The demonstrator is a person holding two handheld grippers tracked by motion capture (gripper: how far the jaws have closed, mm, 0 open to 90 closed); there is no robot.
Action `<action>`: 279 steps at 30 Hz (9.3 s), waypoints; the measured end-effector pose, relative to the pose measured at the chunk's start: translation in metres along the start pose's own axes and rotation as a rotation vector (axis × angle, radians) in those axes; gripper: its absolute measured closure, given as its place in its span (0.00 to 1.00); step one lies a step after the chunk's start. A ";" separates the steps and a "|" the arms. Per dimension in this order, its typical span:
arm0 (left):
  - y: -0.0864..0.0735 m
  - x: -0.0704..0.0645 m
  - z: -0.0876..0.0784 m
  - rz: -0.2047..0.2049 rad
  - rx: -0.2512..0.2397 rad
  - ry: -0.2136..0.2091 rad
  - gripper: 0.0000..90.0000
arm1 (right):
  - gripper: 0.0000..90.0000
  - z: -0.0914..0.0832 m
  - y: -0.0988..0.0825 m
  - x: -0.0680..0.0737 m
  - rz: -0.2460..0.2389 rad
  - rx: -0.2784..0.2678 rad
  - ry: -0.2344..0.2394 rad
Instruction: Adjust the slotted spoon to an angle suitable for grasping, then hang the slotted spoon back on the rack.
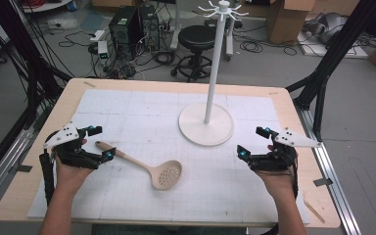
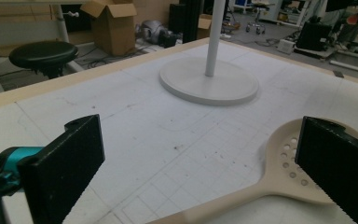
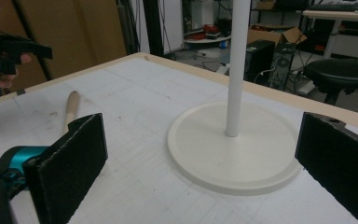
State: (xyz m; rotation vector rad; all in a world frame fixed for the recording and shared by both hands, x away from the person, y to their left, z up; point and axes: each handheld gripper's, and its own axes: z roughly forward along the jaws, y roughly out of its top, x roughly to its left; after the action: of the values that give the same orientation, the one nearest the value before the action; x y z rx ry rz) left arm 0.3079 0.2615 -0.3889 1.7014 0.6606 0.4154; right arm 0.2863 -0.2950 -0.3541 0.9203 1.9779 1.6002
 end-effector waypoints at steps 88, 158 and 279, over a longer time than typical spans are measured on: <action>0.008 0.002 0.105 0.384 0.916 -0.226 0.23 | 0.01 -0.002 -0.008 -0.008 0.044 0.012 -0.021; 0.025 -0.090 0.193 0.482 0.880 -0.481 0.85 | 0.01 -0.007 -0.007 -0.012 0.045 0.003 -0.042; 0.020 -0.013 0.022 0.092 0.121 -0.101 0.06 | 0.01 0.013 0.004 0.004 -0.009 0.033 0.052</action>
State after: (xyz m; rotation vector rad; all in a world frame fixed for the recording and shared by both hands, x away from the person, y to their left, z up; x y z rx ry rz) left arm 0.3150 0.2335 -0.3738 1.8598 0.5442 0.3573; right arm 0.2937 -0.2832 -0.3526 0.8898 2.0469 1.6062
